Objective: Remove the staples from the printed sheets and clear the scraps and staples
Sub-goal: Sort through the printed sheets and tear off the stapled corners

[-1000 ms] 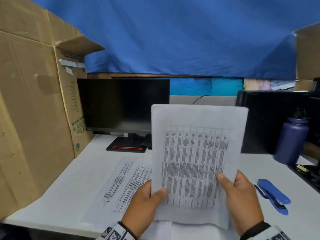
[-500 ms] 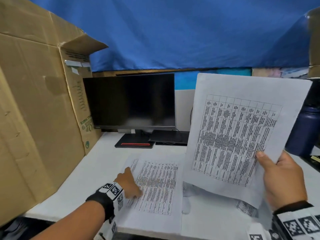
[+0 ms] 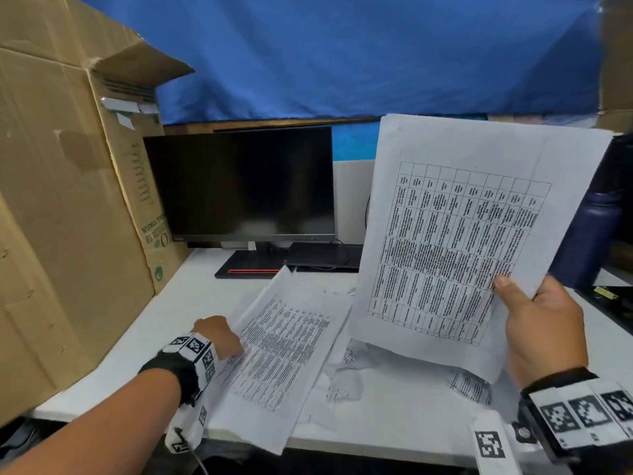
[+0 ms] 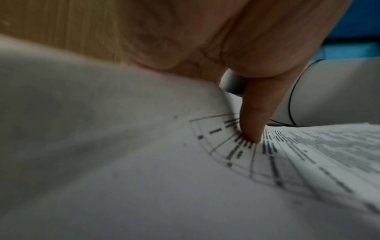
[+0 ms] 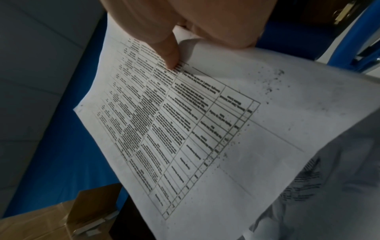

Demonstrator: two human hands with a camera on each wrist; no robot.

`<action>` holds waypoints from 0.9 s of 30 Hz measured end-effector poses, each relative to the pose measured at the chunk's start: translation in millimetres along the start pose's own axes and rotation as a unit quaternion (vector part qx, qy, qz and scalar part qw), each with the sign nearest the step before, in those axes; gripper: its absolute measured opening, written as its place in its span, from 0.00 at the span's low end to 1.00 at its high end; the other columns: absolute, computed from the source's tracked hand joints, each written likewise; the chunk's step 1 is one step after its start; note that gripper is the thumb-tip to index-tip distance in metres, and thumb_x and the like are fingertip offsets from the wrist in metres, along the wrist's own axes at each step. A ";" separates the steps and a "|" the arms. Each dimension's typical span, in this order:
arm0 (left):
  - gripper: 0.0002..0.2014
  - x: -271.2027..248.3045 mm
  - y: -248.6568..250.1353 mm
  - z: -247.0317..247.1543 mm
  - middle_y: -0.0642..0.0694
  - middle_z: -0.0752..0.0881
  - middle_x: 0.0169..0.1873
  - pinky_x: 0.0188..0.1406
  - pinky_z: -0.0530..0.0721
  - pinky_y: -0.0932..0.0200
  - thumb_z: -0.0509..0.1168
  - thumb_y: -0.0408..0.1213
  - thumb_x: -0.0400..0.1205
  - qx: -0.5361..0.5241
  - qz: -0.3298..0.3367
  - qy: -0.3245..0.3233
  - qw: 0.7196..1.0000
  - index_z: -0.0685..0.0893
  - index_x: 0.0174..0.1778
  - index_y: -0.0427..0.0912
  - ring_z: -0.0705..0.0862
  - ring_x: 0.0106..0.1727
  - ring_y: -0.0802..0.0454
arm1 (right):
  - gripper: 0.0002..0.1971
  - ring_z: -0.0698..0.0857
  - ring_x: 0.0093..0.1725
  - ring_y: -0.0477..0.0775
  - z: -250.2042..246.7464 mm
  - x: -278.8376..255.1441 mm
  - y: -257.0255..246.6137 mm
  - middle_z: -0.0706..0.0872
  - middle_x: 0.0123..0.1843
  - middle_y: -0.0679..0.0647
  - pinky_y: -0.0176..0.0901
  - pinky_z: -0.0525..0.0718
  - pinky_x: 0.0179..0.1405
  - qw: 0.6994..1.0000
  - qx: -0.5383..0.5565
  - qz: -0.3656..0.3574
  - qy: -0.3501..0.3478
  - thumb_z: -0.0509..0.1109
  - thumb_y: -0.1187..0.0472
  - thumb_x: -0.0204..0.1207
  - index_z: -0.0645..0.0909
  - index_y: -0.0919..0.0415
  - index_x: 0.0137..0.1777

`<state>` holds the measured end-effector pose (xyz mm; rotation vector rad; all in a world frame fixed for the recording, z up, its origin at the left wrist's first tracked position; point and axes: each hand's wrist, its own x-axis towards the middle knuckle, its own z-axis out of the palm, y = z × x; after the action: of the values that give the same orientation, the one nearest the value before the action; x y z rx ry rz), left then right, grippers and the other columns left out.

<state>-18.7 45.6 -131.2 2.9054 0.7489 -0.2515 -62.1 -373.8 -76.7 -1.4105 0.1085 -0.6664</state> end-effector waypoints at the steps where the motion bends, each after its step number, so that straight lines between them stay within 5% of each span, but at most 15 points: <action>1: 0.22 -0.4 1.5 0.7 0.49 0.82 0.51 0.51 0.82 0.64 0.73 0.46 0.72 0.010 0.004 -0.006 1.000 0.79 0.59 0.43 0.84 0.57 0.50 | 0.06 0.88 0.48 0.46 -0.1 0.2 0.8 0.90 0.48 0.42 0.44 0.83 0.52 1.000 -0.002 0.001 0.001 0.70 0.61 0.81 0.85 0.48 0.50; 3: 0.16 -2.9 3.4 2.4 0.50 0.82 0.46 0.49 0.83 0.65 0.73 0.43 0.74 0.008 -0.001 0.003 1.000 0.77 0.53 0.43 0.84 0.51 0.51 | 0.05 0.88 0.49 0.48 -1.2 0.4 2.0 0.90 0.49 0.43 0.46 0.84 0.52 1.000 -0.008 0.004 0.004 0.70 0.60 0.81 0.85 0.47 0.47; 8: 0.37 -5.0 0.0 -7.2 0.39 0.82 0.52 0.54 0.85 0.50 0.69 0.29 0.77 -0.199 0.004 0.069 0.978 0.58 0.80 0.40 0.83 0.50 0.42 | 0.07 0.88 0.50 0.49 -1.5 -1.0 -2.3 0.90 0.50 0.44 0.49 0.84 0.55 1.000 -0.012 0.002 0.010 0.70 0.60 0.81 0.85 0.51 0.57; 12: 0.11 -23.8 -10.2 -38.5 0.40 0.88 0.45 0.37 0.85 0.54 0.66 0.35 0.81 -0.245 0.079 0.128 0.958 0.83 0.58 0.40 0.86 0.40 0.44 | 0.08 0.88 0.52 0.50 -2.0 1.8 -4.1 0.90 0.51 0.44 0.51 0.84 0.58 1.000 -0.015 -0.004 0.014 0.71 0.59 0.80 0.85 0.51 0.58; 16: 0.09 -51.9 -20.6 -64.6 0.44 0.89 0.45 0.36 0.89 0.48 0.63 0.41 0.86 -0.351 0.149 0.180 0.907 0.81 0.61 0.48 0.88 0.42 0.40 | 0.10 0.89 0.54 0.49 -1.0 1.3 -5.1 0.91 0.53 0.44 0.53 0.85 0.60 1.000 0.003 -0.003 0.015 0.71 0.60 0.80 0.86 0.51 0.60; 19: 0.08 -72.9 -24.2 -75.5 0.49 0.88 0.46 0.34 0.82 0.56 0.62 0.41 0.87 -0.429 0.202 0.233 0.849 0.81 0.61 0.51 0.87 0.46 0.45 | 0.08 0.90 0.54 0.51 -1.3 1.1 -6.5 0.92 0.53 0.45 0.59 0.86 0.61 1.000 0.014 0.002 0.016 0.72 0.59 0.79 0.87 0.45 0.54; 24: 0.10 -92.9 -24.7 -75.9 0.54 0.89 0.52 0.54 0.86 0.47 0.63 0.38 0.87 -0.552 0.218 0.253 0.764 0.83 0.54 0.60 0.88 0.55 0.48 | 0.11 0.90 0.55 0.52 3.0 -4.1 -15.1 0.92 0.55 0.48 0.55 0.87 0.59 0.998 0.062 0.019 -0.009 0.70 0.62 0.80 0.87 0.49 0.58; 27: 0.13 -108.6 -16.0 -54.4 0.56 0.90 0.55 0.56 0.85 0.51 0.63 0.36 0.87 -0.582 0.238 0.207 0.749 0.84 0.58 0.61 0.88 0.58 0.55 | 0.12 0.91 0.54 0.54 10.1 -11.0 -23.4 0.92 0.55 0.52 0.49 0.87 0.51 0.995 0.095 0.028 -0.028 0.69 0.66 0.81 0.86 0.56 0.61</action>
<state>-113.3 17.9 -58.4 1.7777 0.0440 0.6939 -75.1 -359.9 -56.5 -1.2379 0.0383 -0.5748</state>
